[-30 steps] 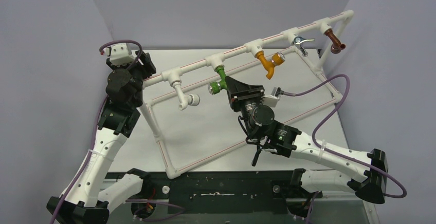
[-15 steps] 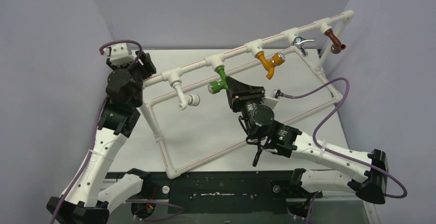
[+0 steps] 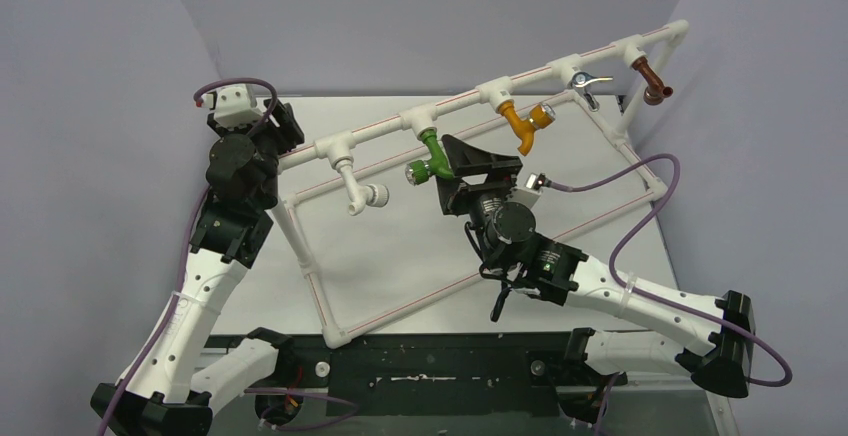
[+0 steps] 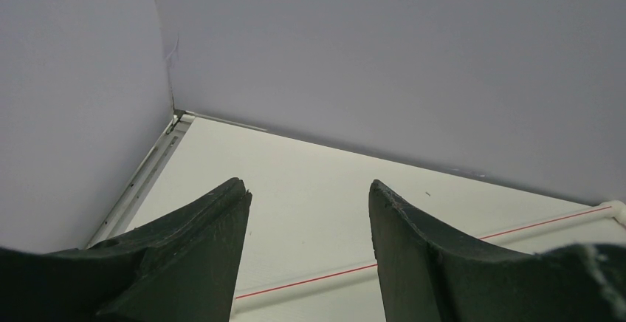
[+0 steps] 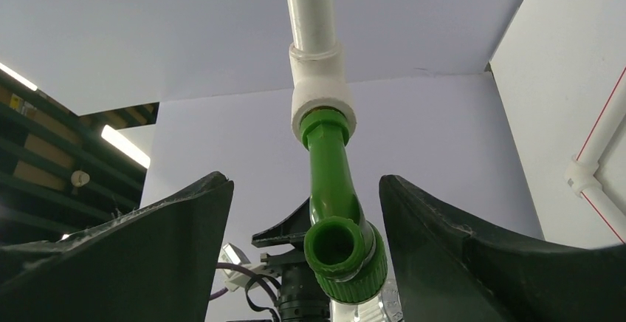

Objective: Install the water faucets

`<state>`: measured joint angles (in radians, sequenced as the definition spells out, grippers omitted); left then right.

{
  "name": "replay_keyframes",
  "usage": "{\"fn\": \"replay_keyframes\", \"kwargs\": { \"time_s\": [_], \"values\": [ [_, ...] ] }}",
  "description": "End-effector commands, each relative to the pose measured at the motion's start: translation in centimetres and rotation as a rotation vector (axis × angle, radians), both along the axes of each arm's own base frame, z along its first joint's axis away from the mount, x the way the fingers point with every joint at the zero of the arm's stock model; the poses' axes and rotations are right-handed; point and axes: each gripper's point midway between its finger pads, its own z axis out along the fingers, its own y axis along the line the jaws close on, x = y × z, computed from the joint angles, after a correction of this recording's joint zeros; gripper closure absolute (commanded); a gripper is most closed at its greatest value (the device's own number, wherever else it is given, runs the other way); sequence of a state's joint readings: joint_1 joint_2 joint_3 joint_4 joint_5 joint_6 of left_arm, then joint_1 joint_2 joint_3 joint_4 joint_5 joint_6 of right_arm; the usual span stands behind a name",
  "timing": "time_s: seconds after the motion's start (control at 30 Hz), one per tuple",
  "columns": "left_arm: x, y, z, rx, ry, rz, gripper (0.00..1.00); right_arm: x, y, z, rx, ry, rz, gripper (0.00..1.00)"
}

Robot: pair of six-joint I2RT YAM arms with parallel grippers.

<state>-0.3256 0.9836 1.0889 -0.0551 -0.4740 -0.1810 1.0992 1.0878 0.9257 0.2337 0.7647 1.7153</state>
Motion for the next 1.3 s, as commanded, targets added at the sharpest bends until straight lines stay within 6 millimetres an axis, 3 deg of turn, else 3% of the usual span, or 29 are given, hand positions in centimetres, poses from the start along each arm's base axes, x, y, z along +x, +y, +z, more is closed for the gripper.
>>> {"fn": "replay_keyframes", "kwargs": {
  "time_s": [0.0, 0.33, 0.7, 0.87, 1.07, 1.27],
  "values": [
    [-0.9, -0.6, -9.3, 0.128, 0.319, -0.050, 0.42, 0.1, -0.6, 2.5, 0.048, -0.020, -0.015, 0.25],
    [-0.9, -0.7, -9.4, 0.128, 0.320, -0.050, 0.42, -0.3, -2.3, 2.5, -0.138, -0.048, -0.060, 0.16],
    [-0.8, -0.6, -9.4, 0.128, 0.321, -0.048, 0.42, -1.3, -5.6, 3.8, -0.405, -0.149, -0.116, 0.09],
    [-0.8, -0.6, -9.4, 0.127, 0.320, -0.047, 0.42, -1.7, -6.3, 5.3, -0.620, -0.269, -0.135, 0.10],
    [-0.9, -0.6, -9.4, 0.128, 0.320, -0.046, 0.42, -3.6, -4.8, 8.4, -0.894, -0.615, -0.085, 0.10],
    [-0.8, -0.7, -9.4, 0.128, 0.321, -0.051, 0.42, -5.1, -3.1, 9.9, -1.238, -0.870, -0.006, 0.10]
  ]
}}
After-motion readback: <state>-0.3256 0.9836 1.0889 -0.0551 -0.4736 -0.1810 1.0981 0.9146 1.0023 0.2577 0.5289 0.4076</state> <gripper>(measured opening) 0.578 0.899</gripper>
